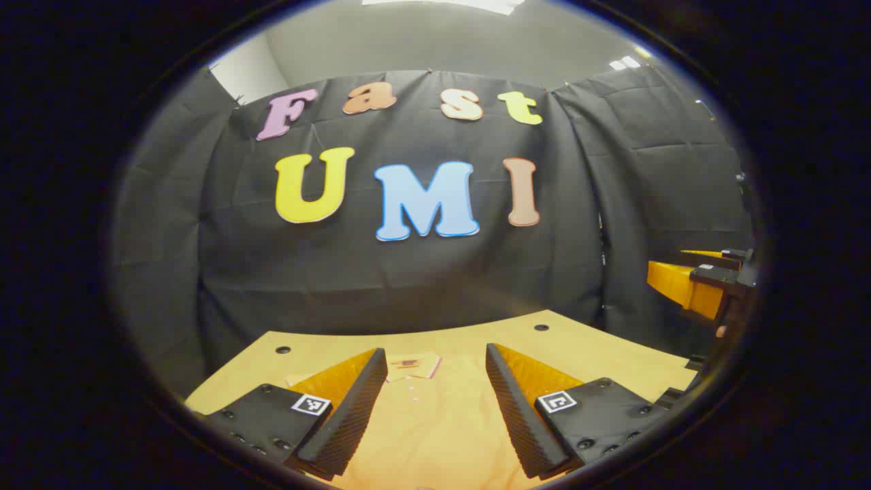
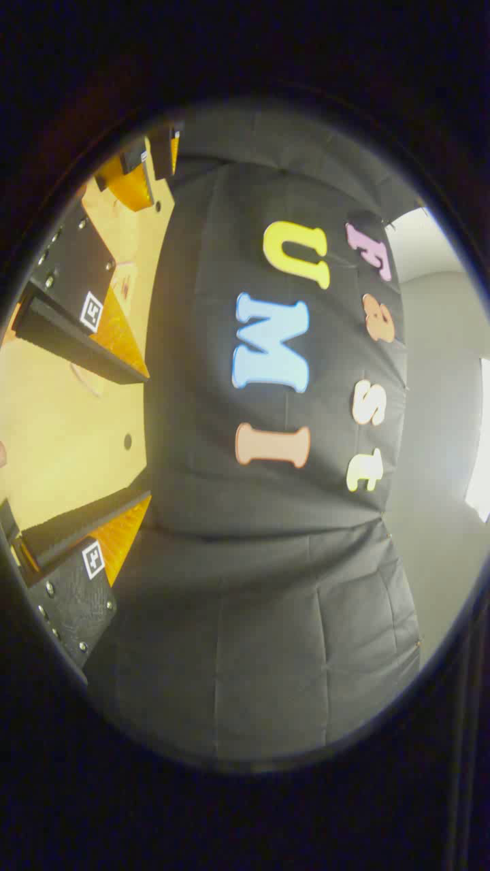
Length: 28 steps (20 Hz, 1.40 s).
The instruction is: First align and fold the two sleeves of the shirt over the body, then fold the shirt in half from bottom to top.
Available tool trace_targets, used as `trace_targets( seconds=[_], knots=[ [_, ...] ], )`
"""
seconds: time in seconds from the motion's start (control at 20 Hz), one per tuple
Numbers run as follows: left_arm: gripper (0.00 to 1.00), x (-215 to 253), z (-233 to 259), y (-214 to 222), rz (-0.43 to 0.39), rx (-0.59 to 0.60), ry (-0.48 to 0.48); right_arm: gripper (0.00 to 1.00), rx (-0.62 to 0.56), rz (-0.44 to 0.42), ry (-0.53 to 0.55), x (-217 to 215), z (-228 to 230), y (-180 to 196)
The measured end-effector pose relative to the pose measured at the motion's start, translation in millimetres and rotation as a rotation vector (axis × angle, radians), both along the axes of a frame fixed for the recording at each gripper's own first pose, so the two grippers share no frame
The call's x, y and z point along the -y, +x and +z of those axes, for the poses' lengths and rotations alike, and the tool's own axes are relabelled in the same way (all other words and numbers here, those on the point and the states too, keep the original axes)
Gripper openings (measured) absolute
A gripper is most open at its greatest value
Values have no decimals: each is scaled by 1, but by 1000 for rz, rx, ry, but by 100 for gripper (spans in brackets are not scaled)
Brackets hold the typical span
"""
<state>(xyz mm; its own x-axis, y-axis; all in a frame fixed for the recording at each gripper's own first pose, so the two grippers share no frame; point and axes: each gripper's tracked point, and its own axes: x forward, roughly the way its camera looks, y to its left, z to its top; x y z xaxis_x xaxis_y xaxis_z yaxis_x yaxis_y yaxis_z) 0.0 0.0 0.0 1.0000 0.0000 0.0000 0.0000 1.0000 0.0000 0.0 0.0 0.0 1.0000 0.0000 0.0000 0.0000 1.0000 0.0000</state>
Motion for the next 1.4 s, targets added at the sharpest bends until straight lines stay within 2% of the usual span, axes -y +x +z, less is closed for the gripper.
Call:
trace_targets(
  seconds=[0.15,0.25,0.45,0.75,0.95,1.1,1.4],
  knots=[
    [93,-19,14,2,57,51,-33,96,27,13,-63,-34,26,11],
    [95,-28,19,9,64,68,-36,95,42,21,-79,-51,35,18],
    [93,-38,29,12,87,96,-40,95,37,79,-62,-79,37,34],
    [93,-36,30,21,88,100,-64,95,-1,123,-97,-84,23,63],
    [93,-33,23,21,112,68,-100,95,-58,160,-84,-84,0,90],
    [96,-38,19,19,145,40,-69,95,-131,196,-75,-83,-31,118],
    [94,-37,18,20,160,32,-64,95,-323,189,-31,-68,-110,173]
  ],
)
